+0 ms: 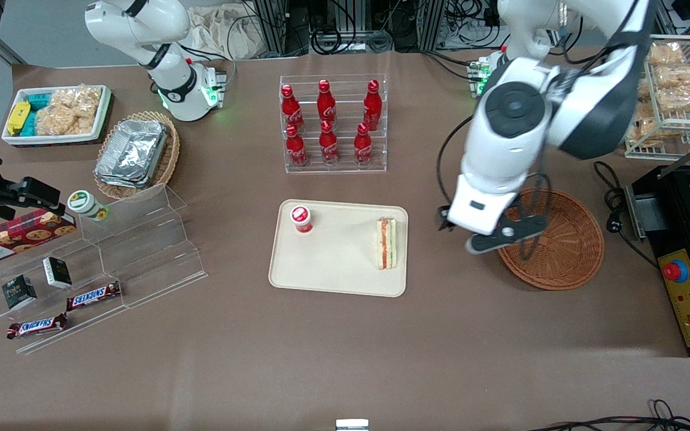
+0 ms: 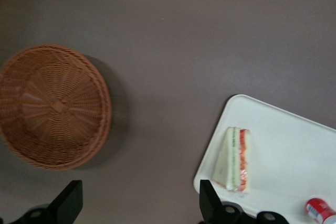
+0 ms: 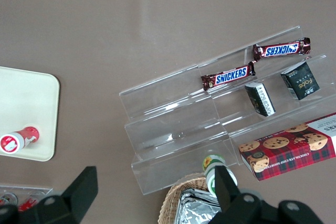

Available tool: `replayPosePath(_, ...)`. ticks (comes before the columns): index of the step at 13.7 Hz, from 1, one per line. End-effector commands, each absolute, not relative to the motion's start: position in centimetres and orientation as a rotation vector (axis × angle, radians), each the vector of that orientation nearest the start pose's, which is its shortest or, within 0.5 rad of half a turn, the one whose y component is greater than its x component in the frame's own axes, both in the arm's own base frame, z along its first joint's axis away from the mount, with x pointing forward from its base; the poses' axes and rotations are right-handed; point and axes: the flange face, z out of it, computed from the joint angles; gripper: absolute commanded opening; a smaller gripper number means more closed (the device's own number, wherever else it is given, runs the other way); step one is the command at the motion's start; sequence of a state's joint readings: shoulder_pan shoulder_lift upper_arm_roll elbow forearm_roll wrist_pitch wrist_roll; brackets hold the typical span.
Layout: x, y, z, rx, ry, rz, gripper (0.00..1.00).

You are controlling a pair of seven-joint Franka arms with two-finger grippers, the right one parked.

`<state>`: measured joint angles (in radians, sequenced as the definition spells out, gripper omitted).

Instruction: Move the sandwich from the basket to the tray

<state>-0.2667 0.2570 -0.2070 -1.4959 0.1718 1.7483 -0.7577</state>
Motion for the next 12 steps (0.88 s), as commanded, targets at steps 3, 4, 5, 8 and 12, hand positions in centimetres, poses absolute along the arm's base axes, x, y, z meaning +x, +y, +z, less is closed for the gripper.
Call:
replayPosePath(3, 54.8, -17.2, 56.6, -3.049, -0.276, -0.071, 1.0)
replayPosePath(4, 54.3, -15.4, 57.1, -3.054, -0.235, -0.059, 1.0)
replayPosePath(5, 53.8, -13.6, 58.0, -3.066, -0.205, -0.049, 1.0)
replayPosePath(8, 53.3, -6.1, 59.8, -3.125, -0.167, 0.002, 1.0)
replayPosePath(12, 51.3, -0.1, 61.2, -3.149, -0.128, 0.02, 1.0)
